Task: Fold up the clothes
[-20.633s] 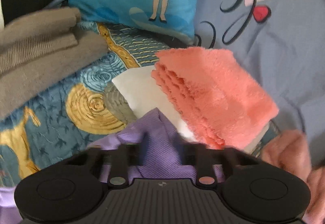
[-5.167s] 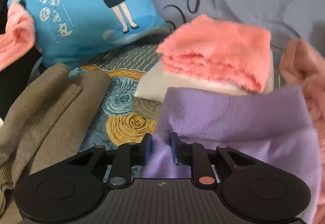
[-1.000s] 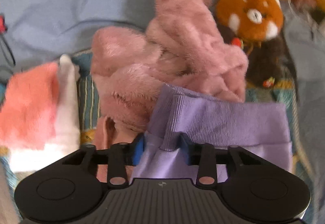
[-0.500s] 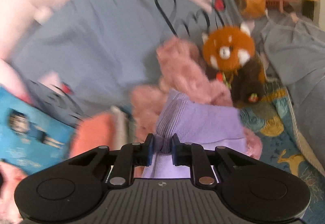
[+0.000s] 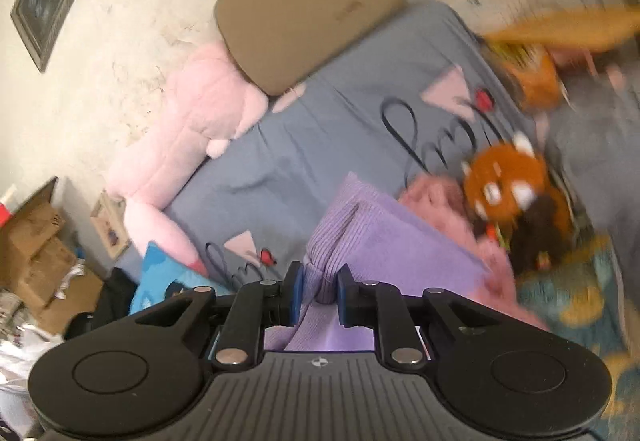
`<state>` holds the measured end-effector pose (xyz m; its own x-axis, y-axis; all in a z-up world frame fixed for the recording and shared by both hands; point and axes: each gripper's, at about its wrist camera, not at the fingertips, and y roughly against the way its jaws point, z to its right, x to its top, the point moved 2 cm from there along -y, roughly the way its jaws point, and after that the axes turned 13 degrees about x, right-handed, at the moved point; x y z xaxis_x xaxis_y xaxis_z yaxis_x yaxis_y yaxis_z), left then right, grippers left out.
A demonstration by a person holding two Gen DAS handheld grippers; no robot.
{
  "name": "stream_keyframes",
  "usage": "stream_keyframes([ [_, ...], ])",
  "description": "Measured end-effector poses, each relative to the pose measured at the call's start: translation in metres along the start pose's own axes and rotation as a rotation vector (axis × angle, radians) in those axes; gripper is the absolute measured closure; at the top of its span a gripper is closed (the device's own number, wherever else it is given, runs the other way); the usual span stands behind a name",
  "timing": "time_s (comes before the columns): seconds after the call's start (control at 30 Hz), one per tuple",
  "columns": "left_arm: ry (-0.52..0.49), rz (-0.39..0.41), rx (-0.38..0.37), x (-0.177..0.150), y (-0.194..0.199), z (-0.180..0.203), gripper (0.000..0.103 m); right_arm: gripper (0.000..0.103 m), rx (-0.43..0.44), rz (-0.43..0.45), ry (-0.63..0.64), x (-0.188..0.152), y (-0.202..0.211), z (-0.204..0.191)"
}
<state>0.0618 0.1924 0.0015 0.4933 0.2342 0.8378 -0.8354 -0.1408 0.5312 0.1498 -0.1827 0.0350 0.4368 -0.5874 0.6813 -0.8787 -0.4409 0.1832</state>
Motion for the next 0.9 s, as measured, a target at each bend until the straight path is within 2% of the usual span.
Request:
stream_keyframes([
  [0.07, -0.032, -0.050, 0.013, -0.033, 0.003, -0.001, 0.079, 0.086, -0.003, -0.011, -0.006, -0.038, 0.026, 0.023],
  [0.17, -0.046, -0.176, 0.019, -0.092, 0.000, -0.008, 0.079, 0.086, -0.086, -0.054, -0.028, -0.110, 0.060, 0.069],
  [0.27, -0.014, -0.346, 0.010, -0.150, -0.008, -0.012, 0.079, 0.086, -0.166, -0.040, -0.203, -0.164, 0.091, 0.120],
  [0.33, -0.057, -0.391, 0.039, -0.172, -0.003, -0.004, 0.079, 0.086, -0.167, 0.013, -0.278, -0.183, 0.111, 0.136],
  [0.4, -0.116, -0.397, 0.063, -0.182, 0.006, 0.007, 0.079, 0.086, -0.155, 0.065, -0.333, -0.196, 0.129, 0.147],
  [0.5, -0.150, -0.398, 0.068, -0.184, 0.017, 0.014, 0.079, 0.086, -0.106, 0.118, -0.392, -0.204, 0.142, 0.153],
  [0.63, -0.186, -0.414, 0.089, -0.188, 0.022, 0.014, 0.079, 0.086, -0.150, 0.083, -0.386, -0.221, 0.147, 0.172],
  [0.7, -0.226, -0.454, 0.069, -0.197, 0.025, 0.015, 0.078, 0.086, -0.176, 0.062, -0.379, -0.230, 0.149, 0.181],
  [0.8, -0.245, -0.478, 0.014, -0.205, 0.034, 0.006, 0.078, 0.085, -0.197, 0.071, -0.461, -0.254, 0.157, 0.206],
  [0.87, -0.240, -0.451, -0.010, -0.204, 0.049, -0.004, 0.078, 0.083, -0.196, 0.093, -0.460, -0.258, 0.162, 0.205],
  [0.9, -0.238, -0.431, -0.015, -0.202, 0.057, -0.010, 0.078, 0.078, -0.215, 0.099, -0.432, -0.255, 0.163, 0.200],
])
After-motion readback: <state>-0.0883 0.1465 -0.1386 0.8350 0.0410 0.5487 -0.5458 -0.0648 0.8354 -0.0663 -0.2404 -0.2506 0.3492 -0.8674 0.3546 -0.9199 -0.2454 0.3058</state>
